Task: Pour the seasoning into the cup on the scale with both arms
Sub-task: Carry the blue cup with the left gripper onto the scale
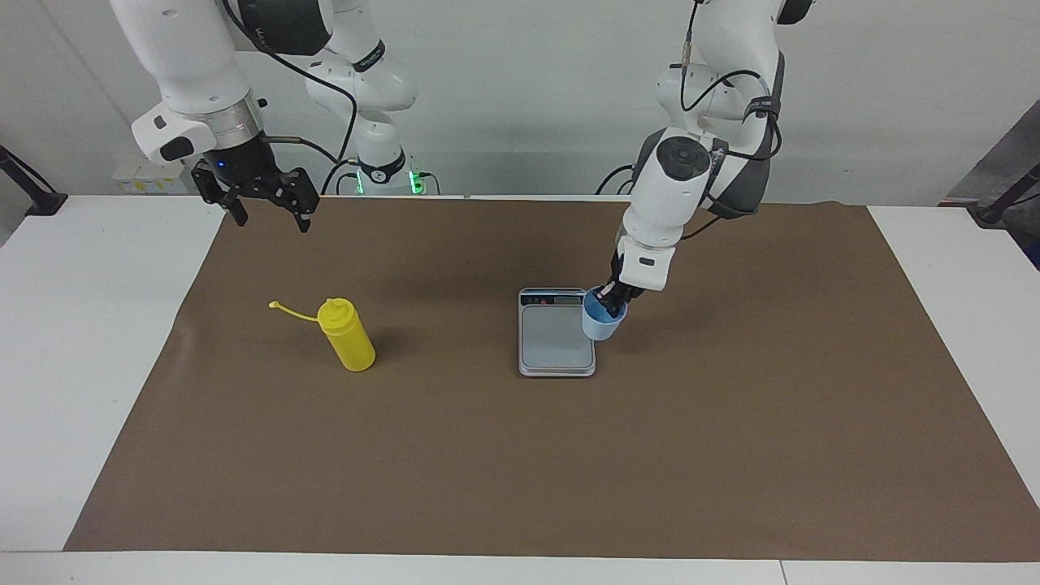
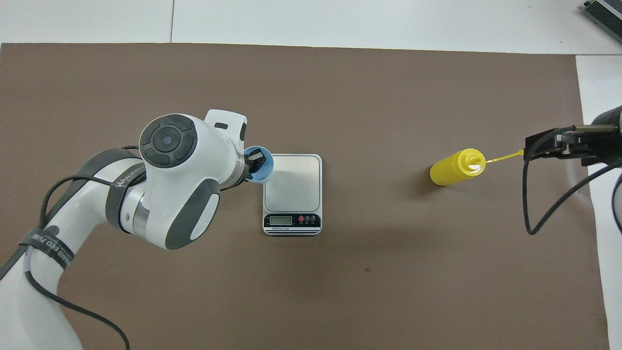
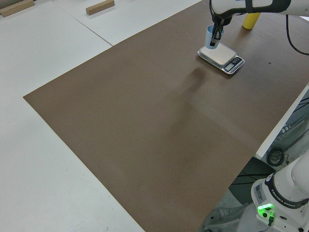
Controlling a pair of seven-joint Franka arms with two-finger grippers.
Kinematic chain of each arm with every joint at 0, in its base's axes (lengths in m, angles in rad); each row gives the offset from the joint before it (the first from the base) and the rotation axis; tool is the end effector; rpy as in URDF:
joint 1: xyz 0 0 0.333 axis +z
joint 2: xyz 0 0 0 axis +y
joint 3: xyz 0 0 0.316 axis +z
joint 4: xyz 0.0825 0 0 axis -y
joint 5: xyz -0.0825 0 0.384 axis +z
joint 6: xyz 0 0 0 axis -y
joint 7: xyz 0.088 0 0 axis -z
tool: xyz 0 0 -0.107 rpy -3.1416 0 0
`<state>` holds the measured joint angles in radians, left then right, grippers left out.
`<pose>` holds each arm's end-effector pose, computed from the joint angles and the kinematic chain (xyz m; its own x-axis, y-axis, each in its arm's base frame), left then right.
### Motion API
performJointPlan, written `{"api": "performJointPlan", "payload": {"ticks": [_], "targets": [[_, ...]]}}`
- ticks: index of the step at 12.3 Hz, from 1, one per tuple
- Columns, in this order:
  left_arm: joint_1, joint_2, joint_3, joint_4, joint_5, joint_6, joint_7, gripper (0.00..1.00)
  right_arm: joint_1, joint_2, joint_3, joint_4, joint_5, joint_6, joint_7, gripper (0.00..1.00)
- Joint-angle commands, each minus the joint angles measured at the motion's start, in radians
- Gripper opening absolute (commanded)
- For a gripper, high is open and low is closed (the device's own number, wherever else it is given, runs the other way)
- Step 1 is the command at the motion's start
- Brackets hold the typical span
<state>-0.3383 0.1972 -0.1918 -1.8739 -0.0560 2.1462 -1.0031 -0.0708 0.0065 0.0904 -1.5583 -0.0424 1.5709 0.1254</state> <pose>0.5320 -0.3083 0.4171 0.8747 0.4835 -0.0317 0.4839 -0.8681 0.1111 0.5567 0.0062 0.6269 0.9944 -0.1055 0.0113 -0.1059 -0.9935 0.0407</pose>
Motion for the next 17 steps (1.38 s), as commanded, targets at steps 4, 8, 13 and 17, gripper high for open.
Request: {"api": "performJointPlan", "payload": {"ticks": [4, 8, 13, 17], "targets": [[-0.088, 0.115, 0.014, 0.094, -0.002, -0.009, -0.121, 0.0, -0.004, -0.013, 0.0, -0.011, -0.002, -0.015, 0.013, 1.0], [-0.09, 0.129, 0.014, 0.113, 0.001, 0.018, -0.153, 0.0, -0.004, -0.013, 0.0, -0.011, -0.002, -0.015, 0.013, 1.0], [-0.091, 0.131, 0.014, 0.082, 0.005, 0.043, -0.155, 0.0, -0.004, -0.013, 0.0, -0.011, -0.002, -0.015, 0.011, 1.0], [-0.09, 0.131, 0.015, 0.053, 0.005, 0.073, -0.153, 0.0, -0.004, -0.013, 0.0, -0.011, -0.002, -0.015, 0.013, 1.0]]}}
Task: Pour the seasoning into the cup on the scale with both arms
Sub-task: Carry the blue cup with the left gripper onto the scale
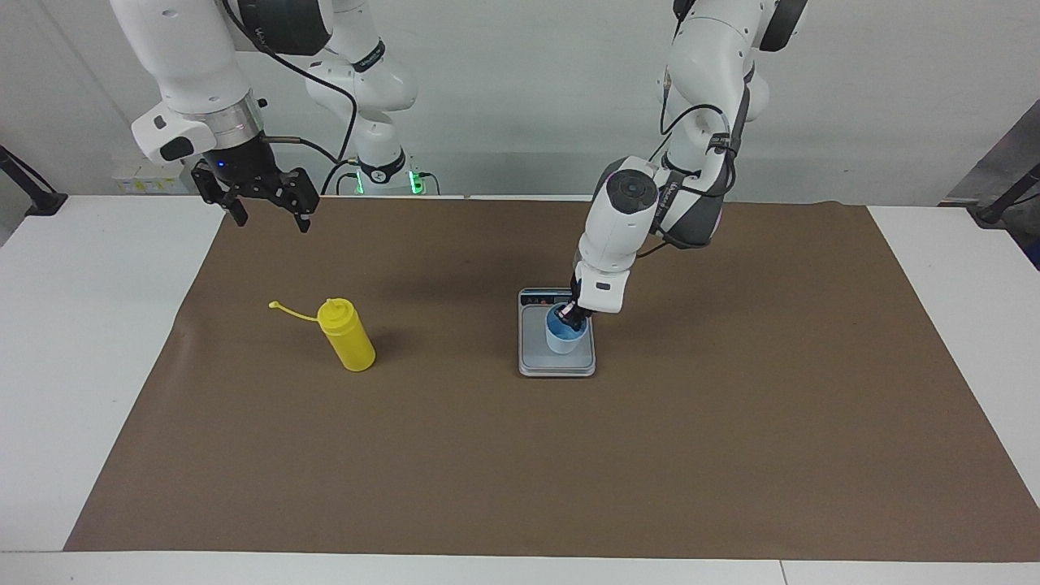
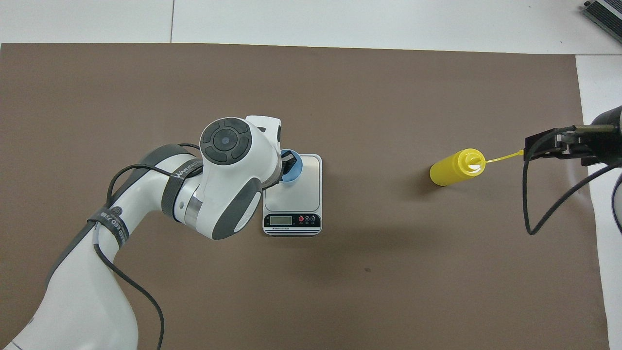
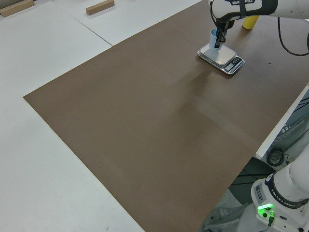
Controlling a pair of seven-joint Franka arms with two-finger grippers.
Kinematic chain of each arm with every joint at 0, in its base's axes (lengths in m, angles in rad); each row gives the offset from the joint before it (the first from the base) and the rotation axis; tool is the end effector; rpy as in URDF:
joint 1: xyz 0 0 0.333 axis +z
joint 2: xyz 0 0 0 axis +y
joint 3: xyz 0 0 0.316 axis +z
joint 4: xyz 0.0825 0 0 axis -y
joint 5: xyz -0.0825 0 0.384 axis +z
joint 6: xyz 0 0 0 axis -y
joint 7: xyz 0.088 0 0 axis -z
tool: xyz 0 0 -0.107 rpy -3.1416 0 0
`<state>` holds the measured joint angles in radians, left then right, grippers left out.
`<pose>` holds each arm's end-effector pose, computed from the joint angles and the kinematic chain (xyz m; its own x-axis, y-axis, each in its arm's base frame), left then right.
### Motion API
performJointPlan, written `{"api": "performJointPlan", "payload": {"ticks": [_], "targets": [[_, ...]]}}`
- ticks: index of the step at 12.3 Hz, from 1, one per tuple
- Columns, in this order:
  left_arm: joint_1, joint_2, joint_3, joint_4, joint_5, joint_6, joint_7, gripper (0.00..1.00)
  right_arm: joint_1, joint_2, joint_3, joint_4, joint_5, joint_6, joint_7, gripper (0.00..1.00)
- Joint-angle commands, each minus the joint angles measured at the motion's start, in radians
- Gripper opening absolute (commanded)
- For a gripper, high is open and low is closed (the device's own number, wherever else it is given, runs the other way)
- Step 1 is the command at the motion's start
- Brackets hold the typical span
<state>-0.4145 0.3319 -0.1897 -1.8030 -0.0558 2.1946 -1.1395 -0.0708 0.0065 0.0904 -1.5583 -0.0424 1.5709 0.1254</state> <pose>0.5336 -0.3600 0.3714 0.8371 0.5423 -0.0726 0.5471 -0.8308 0.1020 0.5567 0.0062 0.6269 0.9944 -0.1055 0.0113 -0.1059 -0.9935 0.0407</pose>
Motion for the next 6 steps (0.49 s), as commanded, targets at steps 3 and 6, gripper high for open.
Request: {"api": "performJointPlan", "payload": {"ticks": [3, 6], "targets": [[-0.013, -0.004, 0.013, -0.038, 0.013, 0.037, -0.016, 0.0, -0.004, -0.013, 0.0, -0.011, -0.002, -0.015, 0.013, 1.0], [-0.014, -0.007, 0.013, -0.062, 0.022, 0.056, -0.014, 0.0, -0.004, -0.013, 0.0, -0.011, -0.002, -0.015, 0.013, 1.0]]}}
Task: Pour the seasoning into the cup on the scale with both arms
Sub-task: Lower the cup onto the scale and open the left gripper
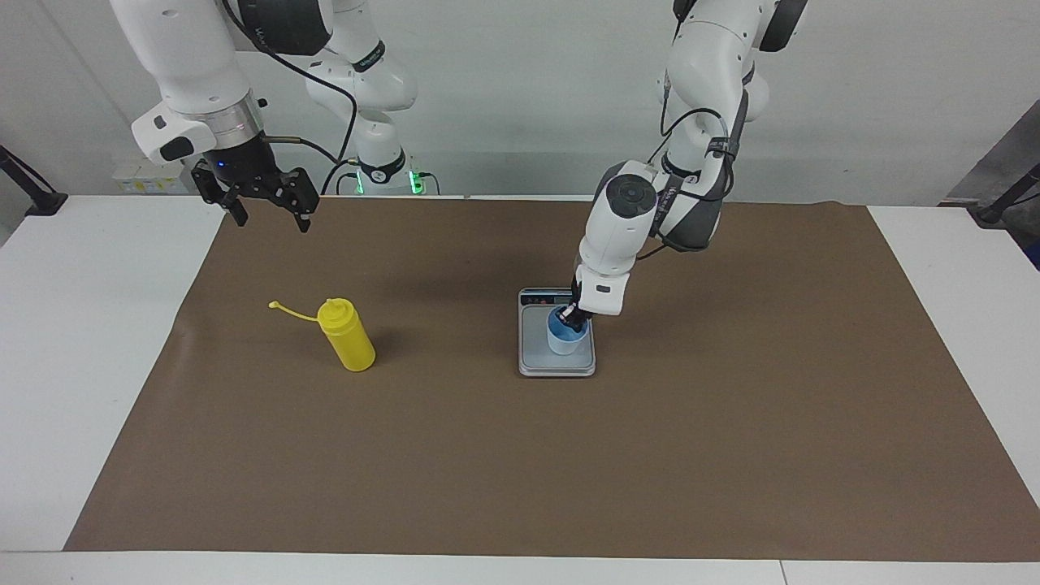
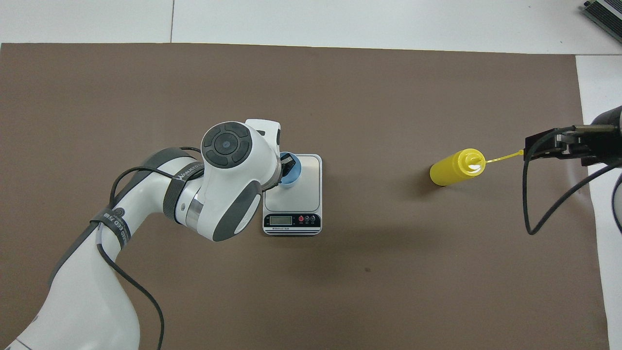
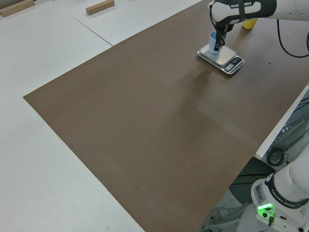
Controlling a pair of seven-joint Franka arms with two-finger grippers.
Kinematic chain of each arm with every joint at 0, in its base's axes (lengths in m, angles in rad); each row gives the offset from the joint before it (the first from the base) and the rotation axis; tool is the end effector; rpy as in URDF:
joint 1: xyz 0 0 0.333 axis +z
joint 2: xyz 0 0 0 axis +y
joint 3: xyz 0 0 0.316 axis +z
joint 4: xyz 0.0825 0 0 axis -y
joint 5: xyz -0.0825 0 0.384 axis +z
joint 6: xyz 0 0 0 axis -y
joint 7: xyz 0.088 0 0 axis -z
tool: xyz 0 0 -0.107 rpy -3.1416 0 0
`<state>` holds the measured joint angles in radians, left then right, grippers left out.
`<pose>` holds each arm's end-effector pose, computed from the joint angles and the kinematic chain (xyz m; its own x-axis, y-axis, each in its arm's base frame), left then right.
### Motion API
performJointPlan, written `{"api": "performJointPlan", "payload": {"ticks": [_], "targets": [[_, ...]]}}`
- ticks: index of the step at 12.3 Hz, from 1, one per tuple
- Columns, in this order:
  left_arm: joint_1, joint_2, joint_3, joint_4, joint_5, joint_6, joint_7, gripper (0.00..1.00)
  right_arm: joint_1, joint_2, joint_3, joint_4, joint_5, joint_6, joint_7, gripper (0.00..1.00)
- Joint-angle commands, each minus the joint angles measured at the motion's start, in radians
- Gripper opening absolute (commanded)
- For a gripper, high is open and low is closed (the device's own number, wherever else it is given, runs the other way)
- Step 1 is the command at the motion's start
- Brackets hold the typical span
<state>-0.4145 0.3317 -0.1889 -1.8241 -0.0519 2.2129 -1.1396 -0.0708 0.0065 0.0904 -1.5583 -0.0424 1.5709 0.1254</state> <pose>0.5311 -0.3580 0.3634 0.8374 0.5421 -0.0698 0.5466 -0.8316 0.0980 0.5567 0.0062 0.6269 0.9944 -0.1055 0.0113 -0.1059 -0.9935 0.0407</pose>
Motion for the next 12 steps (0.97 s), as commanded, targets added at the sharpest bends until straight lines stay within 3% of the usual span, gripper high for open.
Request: {"api": "performJointPlan", "payload": {"ticks": [1, 3, 5, 8, 12], "targets": [[-0.013, -0.006, 0.011, -0.044, 0.018, 0.041, -0.012, 0.0, -0.004, -0.013, 0.0, -0.011, -0.002, -0.015, 0.013, 1.0], [-0.013, -0.008, 0.013, -0.043, 0.018, 0.041, -0.011, 0.0, -0.004, -0.013, 0.0, -0.011, -0.002, -0.015, 0.013, 1.0], [-0.013, -0.006, 0.013, -0.04, 0.023, 0.037, -0.011, 0.2, -0.004, -0.013, 0.0, -0.011, -0.002, -0.015, 0.013, 1.0], [-0.013, -0.006, 0.012, -0.029, 0.035, 0.021, -0.009, 0.41, -0.004, -0.013, -0.001, -0.011, -0.002, -0.015, 0.011, 1.0], [-0.01, -0.003, 0.011, 0.061, 0.037, -0.099, -0.008, 0.51, -0.004, -0.013, -0.001, -0.011, -0.002, -0.012, 0.013, 1.0]]}}
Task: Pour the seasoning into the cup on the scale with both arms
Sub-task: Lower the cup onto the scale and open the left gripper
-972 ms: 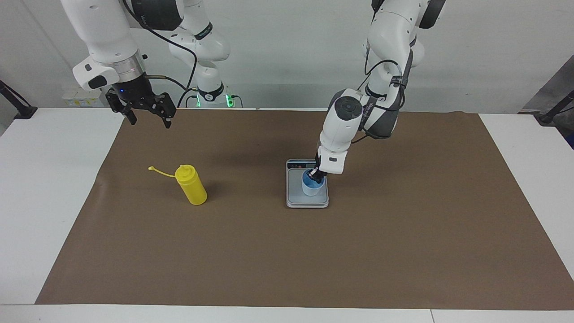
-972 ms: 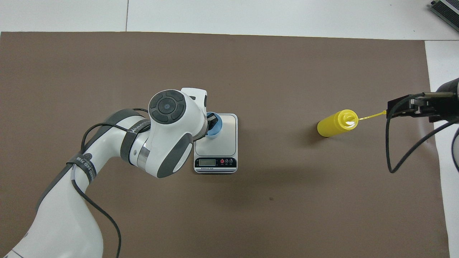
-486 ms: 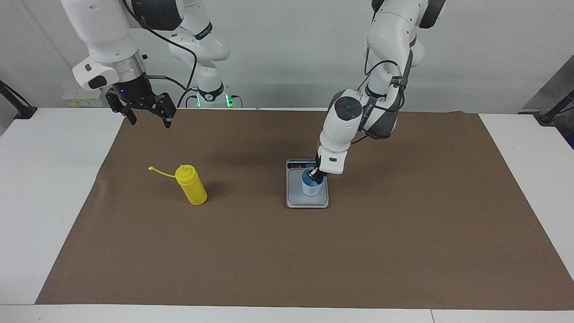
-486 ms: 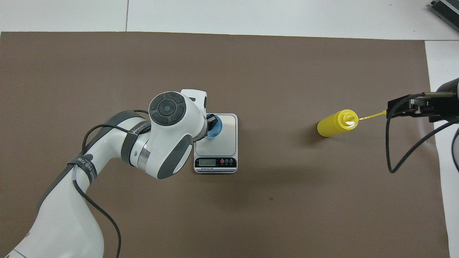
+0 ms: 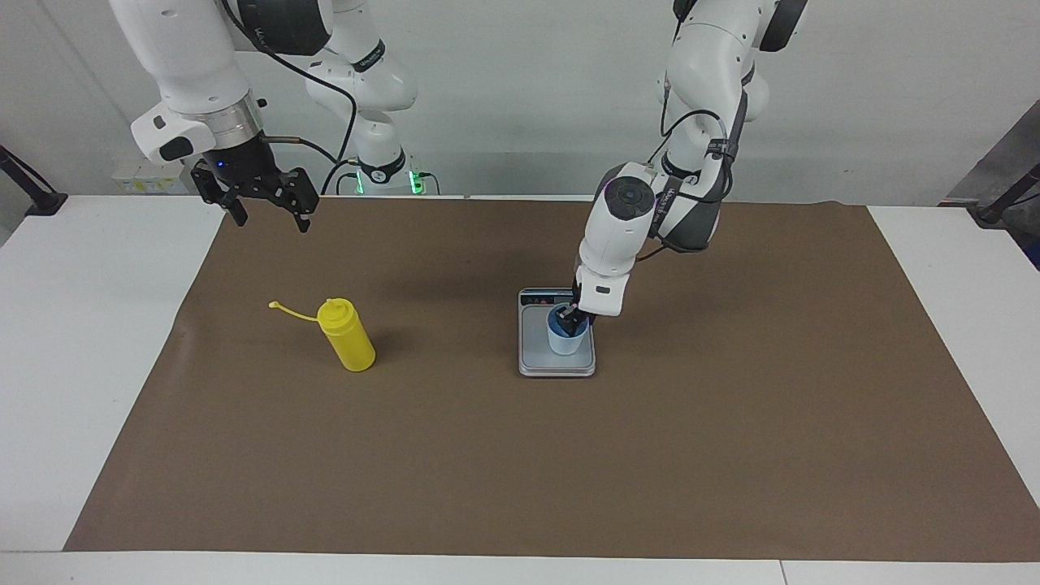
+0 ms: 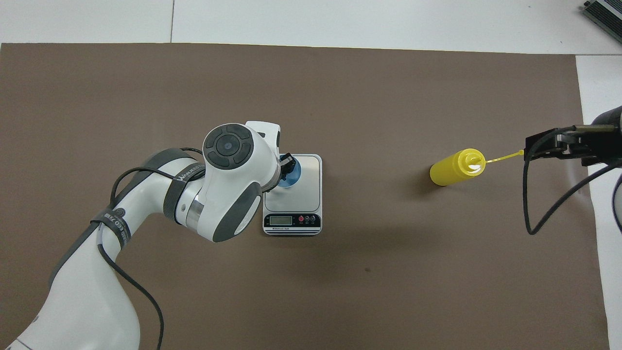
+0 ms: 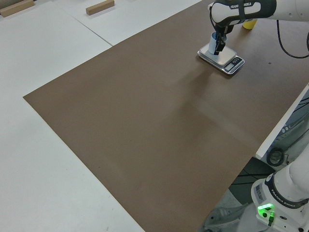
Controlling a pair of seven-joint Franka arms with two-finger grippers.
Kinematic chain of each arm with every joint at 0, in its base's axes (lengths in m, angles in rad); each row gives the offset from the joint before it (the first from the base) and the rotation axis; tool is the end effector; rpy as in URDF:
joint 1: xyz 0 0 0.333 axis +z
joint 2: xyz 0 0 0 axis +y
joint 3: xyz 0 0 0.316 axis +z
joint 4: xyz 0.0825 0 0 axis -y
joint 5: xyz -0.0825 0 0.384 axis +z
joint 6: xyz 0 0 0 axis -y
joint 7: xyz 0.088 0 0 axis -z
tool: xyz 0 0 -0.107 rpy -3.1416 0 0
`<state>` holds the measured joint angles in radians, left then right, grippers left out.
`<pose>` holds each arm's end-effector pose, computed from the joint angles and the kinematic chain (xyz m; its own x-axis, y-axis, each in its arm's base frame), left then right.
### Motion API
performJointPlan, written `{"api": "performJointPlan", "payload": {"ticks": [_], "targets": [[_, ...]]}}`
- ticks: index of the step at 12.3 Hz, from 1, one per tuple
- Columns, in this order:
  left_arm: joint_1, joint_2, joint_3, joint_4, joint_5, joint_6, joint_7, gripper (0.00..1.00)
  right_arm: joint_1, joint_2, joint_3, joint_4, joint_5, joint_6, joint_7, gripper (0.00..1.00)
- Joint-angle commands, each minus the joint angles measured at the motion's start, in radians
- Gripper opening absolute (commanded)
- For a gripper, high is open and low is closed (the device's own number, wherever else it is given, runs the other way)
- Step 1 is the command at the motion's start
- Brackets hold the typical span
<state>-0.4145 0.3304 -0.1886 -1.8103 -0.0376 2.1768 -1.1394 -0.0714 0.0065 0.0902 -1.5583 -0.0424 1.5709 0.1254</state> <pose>0.5311 -0.3572 0.3672 0.8422 0.5349 -0.0674 0.5388 -0.8391 0.0749 0.5567 0.0058 0.6269 0.9943 -0.1063 0.0113 -0.1067 -0.9935 0.0407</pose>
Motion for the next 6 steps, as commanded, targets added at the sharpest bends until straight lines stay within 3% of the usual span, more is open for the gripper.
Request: {"api": "performJointPlan", "payload": {"ticks": [1, 6], "targets": [[-0.009, -0.004, 0.011, 0.061, 0.021, -0.084, -0.008, 0.52, -0.004, -0.013, -0.001, -0.011, -0.002, -0.012, 0.013, 1.0], [0.037, -0.013, 0.006, 0.163, 0.008, -0.182, -0.005, 0.53, -0.004, -0.013, -0.001, -0.011, -0.002, -0.014, 0.011, 1.0]]}}
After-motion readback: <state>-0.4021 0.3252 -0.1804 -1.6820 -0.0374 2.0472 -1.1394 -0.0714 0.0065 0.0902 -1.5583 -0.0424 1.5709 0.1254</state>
